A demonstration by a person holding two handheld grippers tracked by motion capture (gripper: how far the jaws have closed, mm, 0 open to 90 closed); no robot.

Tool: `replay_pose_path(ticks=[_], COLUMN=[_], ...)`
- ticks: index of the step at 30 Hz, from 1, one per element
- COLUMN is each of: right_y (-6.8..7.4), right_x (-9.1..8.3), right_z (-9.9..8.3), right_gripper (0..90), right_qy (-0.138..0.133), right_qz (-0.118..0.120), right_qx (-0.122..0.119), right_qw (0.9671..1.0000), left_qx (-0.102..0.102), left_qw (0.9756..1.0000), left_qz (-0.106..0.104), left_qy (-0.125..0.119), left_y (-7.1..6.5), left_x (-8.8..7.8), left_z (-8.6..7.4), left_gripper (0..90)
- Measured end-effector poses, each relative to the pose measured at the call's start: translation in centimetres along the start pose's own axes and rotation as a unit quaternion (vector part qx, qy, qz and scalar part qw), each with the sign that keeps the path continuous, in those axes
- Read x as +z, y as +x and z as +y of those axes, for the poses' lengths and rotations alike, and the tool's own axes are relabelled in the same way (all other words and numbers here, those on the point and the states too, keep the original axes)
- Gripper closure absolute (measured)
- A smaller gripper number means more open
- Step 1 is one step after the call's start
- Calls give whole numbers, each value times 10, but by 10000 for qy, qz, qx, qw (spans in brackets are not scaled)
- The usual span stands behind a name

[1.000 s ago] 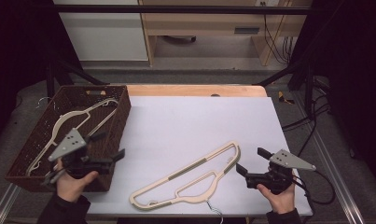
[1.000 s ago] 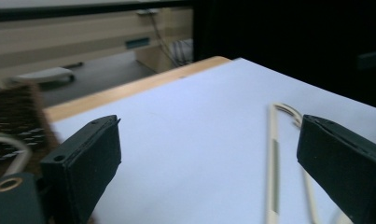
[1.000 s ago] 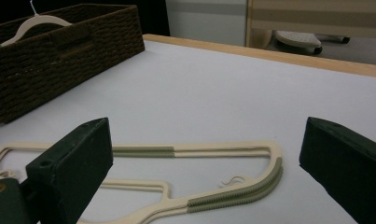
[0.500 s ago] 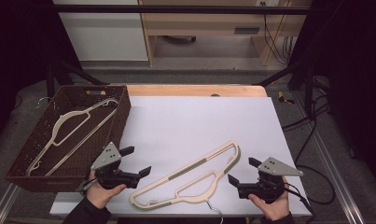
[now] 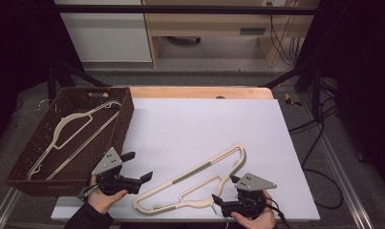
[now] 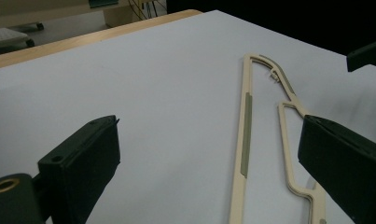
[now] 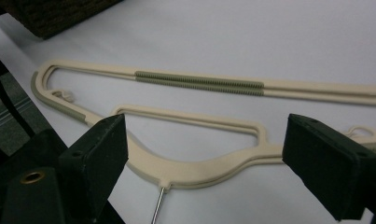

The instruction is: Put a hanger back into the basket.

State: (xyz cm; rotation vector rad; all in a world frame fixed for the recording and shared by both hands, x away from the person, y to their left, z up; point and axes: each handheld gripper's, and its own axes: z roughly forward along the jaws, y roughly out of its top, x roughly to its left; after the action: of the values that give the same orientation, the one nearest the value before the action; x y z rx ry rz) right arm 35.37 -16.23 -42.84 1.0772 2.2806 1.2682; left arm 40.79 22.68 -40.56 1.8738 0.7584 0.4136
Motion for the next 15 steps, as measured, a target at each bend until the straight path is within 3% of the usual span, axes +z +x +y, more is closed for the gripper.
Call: replay_pose_path(ticks=[10,15], right_y=[5,9], right_x=[15,19], right_z=[-27,-35], right_gripper=[323,470], right_qy=[426,573], right_qz=[117,202], right_qx=[411,377], right_qw=[9982,9974], left_qx=[-47,-44], left_qw=[10000,10000], left_qz=[33,44], left_qy=[26,34], left_y=[1,1], left_x=[1,2], left_z=[-3,-3], left_gripper=[58,59])
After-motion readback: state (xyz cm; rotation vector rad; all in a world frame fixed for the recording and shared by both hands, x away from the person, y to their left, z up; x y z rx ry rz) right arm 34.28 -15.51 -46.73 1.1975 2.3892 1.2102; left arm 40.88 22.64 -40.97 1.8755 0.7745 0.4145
